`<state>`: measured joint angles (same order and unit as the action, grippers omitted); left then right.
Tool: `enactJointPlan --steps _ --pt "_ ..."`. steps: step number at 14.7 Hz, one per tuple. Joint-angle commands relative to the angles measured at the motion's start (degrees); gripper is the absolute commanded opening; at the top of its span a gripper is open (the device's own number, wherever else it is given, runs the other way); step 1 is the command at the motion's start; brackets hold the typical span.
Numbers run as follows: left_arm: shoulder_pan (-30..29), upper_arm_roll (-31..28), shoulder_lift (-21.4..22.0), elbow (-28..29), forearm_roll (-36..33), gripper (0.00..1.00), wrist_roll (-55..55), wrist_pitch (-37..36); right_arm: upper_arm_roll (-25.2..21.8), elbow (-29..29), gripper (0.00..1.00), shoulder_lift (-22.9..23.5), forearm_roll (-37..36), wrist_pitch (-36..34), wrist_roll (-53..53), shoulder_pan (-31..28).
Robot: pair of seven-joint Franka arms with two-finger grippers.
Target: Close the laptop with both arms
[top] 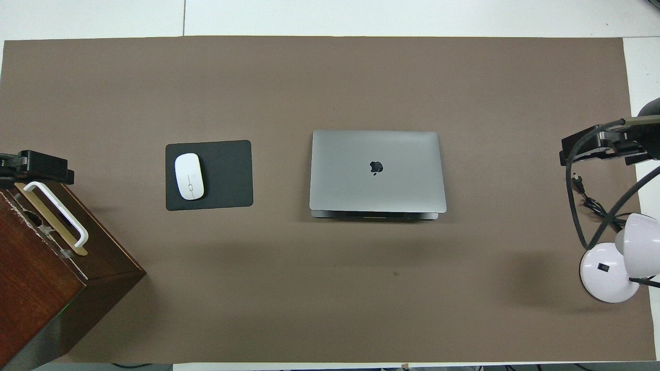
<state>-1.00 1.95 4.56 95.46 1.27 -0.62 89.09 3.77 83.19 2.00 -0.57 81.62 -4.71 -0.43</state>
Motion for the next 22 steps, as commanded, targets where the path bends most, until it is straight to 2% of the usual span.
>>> enactJointPlan --steps 1,7,10,12,22 --pt "0.7 -0.5 0.3 -0.5 0.2 1.0 0.3 -0.9 0.1 0.6 1.0 -0.5 0.8 -0.2 1.5 -0.4" --pt "0.6 -0.5 0.3 -0.5 0.2 1.0 0.3 -0.8 0.1 0.8 1.0 0.1 0.9 0.9 1.5 -0.5" --pt "0.7 -0.5 0.3 -0.5 0.2 1.0 0.3 -0.8 0.1 2.8 1.0 0.0 0.9 1.3 1.5 -0.5" --pt "0.7 -0.5 0.3 -0.5 0.2 1.0 0.3 -0.8 0.1 5.4 1.0 -0.4 0.9 3.9 1.5 -0.5" --pt "0.3 -0.5 0.4 -0.4 0.2 1.0 0.3 -0.9 0.0 5.5 1.0 -0.5 0.9 3.6 1.5 -0.5"
